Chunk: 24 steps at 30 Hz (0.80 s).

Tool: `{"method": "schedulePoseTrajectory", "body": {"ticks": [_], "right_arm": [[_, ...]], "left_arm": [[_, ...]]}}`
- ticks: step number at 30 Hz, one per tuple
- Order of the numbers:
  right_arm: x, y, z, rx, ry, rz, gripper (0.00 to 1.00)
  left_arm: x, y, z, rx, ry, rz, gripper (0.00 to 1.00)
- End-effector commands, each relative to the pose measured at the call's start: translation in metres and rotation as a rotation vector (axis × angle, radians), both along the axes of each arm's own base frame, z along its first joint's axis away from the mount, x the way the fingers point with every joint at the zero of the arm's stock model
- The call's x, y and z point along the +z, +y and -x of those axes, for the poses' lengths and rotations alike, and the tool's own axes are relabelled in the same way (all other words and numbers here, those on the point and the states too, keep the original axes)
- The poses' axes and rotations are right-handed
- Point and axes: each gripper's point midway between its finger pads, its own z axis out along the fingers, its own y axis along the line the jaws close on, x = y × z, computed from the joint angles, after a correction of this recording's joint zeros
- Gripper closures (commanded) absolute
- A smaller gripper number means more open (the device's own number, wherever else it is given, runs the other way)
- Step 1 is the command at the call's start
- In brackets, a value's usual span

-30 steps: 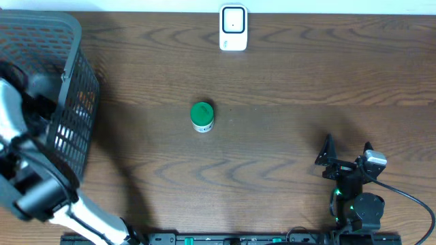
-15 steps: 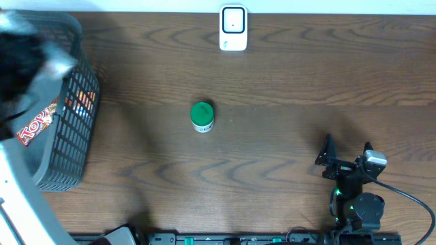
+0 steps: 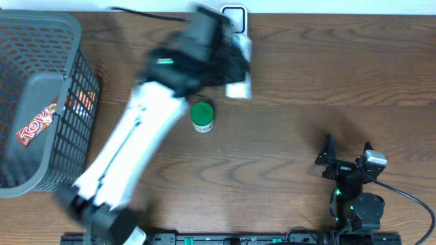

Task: Scan the item barcode
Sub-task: 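Carry the caplet box to the scanner and present its barcode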

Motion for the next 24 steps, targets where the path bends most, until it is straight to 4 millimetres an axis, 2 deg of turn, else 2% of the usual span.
{"method": "schedulePoseTrajectory", "body": {"ticks": [1, 4, 7, 8, 11, 14, 18, 22, 23, 24], "right_arm": [[-0.001, -0.001, 0.0, -0.004, 0.001, -0.007, 0.01], [-0.001, -0.001, 0.0, -0.004, 0.001, -0.007, 0.01], [-0.001, -0.001, 0.0, -0.004, 0.001, -0.007, 0.01], [-0.001, -0.001, 0.0, -0.004, 0.001, -0.007, 0.01], [-0.001, -0.001, 0.0, -0.004, 0.001, -0.007, 0.01], [-0.001, -0.001, 0.0, -0.004, 0.001, -0.007, 0.01], [-0.001, -0.001, 0.0, -0.004, 0.001, -0.007, 0.01], [-0.001, -0.001, 0.0, -0.004, 0.001, -0.007, 0.01], [-0.001, -0.001, 0.0, -0.004, 0.001, -0.007, 0.01], [-0.001, -0.001, 0.0, -0.004, 0.001, -0.007, 0.01]], "left_arm": [[-0.06, -0.01, -0.011, 0.078, 0.009, -0.209, 0.55], [-0.114, -0.02, -0.013, 0.1, 0.04, -0.349, 0.55], [-0.162, -0.023, -0.015, 0.096, 0.067, -0.467, 0.55], [-0.184, -0.024, -0.014, 0.088, 0.091, -0.503, 0.55], [-0.22, -0.023, -0.013, 0.083, 0.139, -0.548, 0.55], [-0.247, -0.02, -0.01, 0.091, 0.182, -0.583, 0.55], [-0.261, -0.018, -0.008, 0.086, 0.2, -0.601, 0.54], [-0.258, -0.018, -0.01, 0.08, 0.193, -0.6, 0.3], [-0.255, -0.018, -0.011, 0.062, 0.185, -0.604, 0.19], [-0.248, -0.018, -0.014, 0.039, 0.172, -0.608, 0.13]]}}
